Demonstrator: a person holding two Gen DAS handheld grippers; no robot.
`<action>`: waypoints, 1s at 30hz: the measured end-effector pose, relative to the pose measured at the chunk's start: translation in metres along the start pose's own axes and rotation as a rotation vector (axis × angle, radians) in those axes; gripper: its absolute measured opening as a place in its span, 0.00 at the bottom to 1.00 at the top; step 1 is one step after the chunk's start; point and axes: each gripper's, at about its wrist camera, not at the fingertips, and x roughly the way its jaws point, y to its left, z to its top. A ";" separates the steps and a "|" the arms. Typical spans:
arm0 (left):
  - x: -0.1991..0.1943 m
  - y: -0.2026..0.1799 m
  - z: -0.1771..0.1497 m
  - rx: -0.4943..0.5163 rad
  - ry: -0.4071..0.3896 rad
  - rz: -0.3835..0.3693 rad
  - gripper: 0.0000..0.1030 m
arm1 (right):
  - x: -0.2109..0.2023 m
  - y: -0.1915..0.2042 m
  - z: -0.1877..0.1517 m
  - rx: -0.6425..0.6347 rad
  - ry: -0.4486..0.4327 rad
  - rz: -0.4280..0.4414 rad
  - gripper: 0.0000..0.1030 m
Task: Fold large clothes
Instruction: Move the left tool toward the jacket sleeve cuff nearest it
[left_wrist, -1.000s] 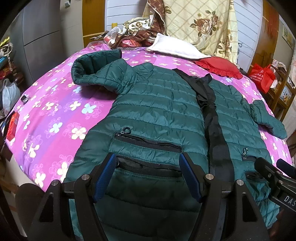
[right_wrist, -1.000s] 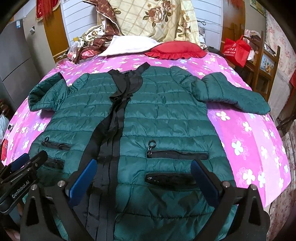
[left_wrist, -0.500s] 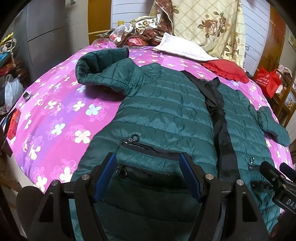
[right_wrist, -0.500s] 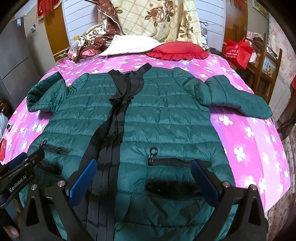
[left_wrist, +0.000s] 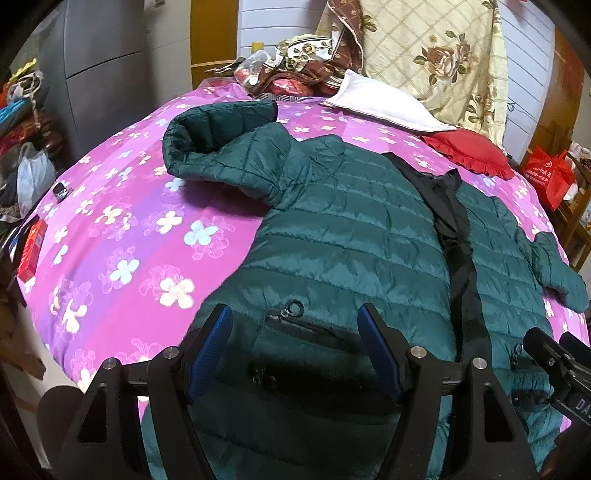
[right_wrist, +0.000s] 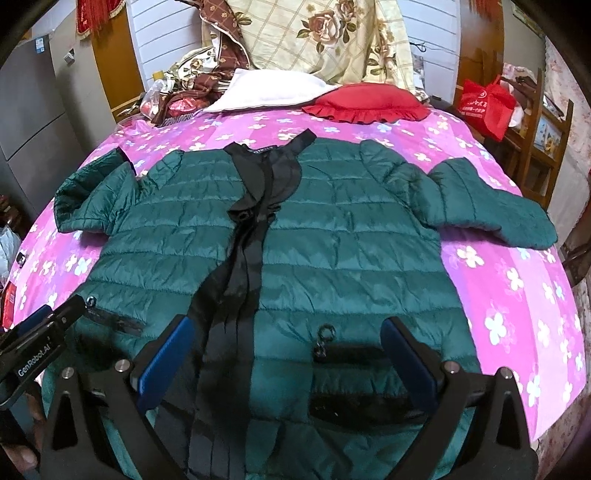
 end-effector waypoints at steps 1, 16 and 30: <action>0.002 0.001 0.002 0.001 0.000 0.006 0.46 | 0.002 0.001 0.001 0.002 0.001 0.006 1.00; 0.019 0.016 0.040 0.001 -0.036 0.070 0.46 | 0.032 0.015 0.031 -0.049 -0.009 -0.029 1.00; 0.036 0.041 0.078 -0.024 -0.056 0.135 0.46 | 0.061 0.032 0.063 -0.092 -0.008 -0.019 1.00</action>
